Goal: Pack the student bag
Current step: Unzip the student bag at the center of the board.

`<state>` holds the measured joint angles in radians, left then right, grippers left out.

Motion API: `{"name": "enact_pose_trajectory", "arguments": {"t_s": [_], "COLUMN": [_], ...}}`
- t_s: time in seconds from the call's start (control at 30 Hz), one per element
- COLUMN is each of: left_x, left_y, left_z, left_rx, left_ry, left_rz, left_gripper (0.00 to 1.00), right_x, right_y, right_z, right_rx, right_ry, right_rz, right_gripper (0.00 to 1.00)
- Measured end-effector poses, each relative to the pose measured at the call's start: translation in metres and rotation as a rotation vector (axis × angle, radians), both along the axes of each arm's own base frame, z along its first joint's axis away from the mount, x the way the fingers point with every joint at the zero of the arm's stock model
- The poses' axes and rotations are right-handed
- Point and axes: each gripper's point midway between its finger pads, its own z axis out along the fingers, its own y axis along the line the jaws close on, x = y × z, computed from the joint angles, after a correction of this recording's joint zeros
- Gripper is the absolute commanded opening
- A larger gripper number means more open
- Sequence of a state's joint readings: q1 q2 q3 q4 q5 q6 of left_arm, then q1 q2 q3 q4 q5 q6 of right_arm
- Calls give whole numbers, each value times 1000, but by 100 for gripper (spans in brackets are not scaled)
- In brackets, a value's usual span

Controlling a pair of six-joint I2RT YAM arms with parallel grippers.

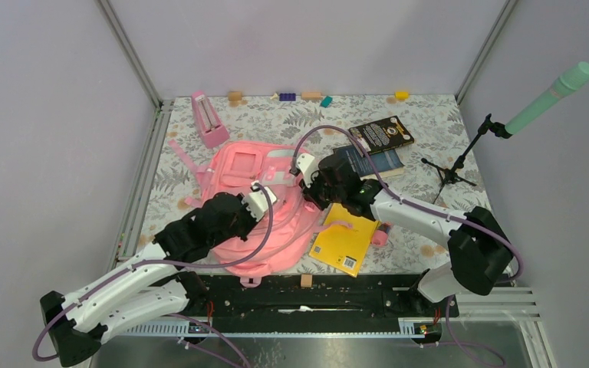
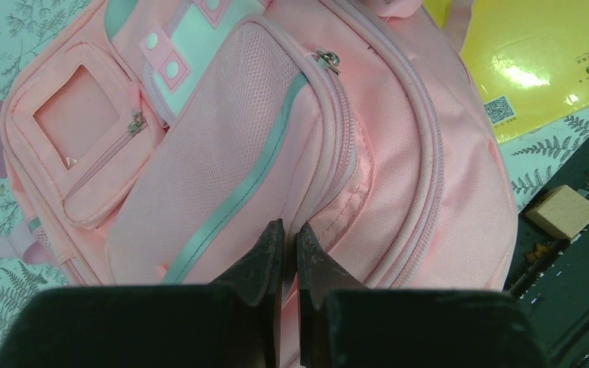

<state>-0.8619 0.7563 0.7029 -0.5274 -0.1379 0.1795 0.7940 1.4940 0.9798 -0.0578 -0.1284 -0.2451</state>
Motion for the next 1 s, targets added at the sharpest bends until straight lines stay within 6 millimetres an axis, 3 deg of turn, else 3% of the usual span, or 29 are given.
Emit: {"name": "enact_pose_trajectory", "arguments": {"t_s": [0.3,1.0], "left_x": [1,16], "left_y": [-11,-46], "left_z": [-3,2], "left_rx": [-21,-75], "left_ry": [57,172], "left_rz": [5,47], "left_gripper": [0,0], "right_x": [-18,-32], "right_y": [3,-11], "right_z": [3,20], "right_rx": [-1,70], "right_ry": [-2,61], "right_rz": [24,-116], "right_gripper": [0,0]}}
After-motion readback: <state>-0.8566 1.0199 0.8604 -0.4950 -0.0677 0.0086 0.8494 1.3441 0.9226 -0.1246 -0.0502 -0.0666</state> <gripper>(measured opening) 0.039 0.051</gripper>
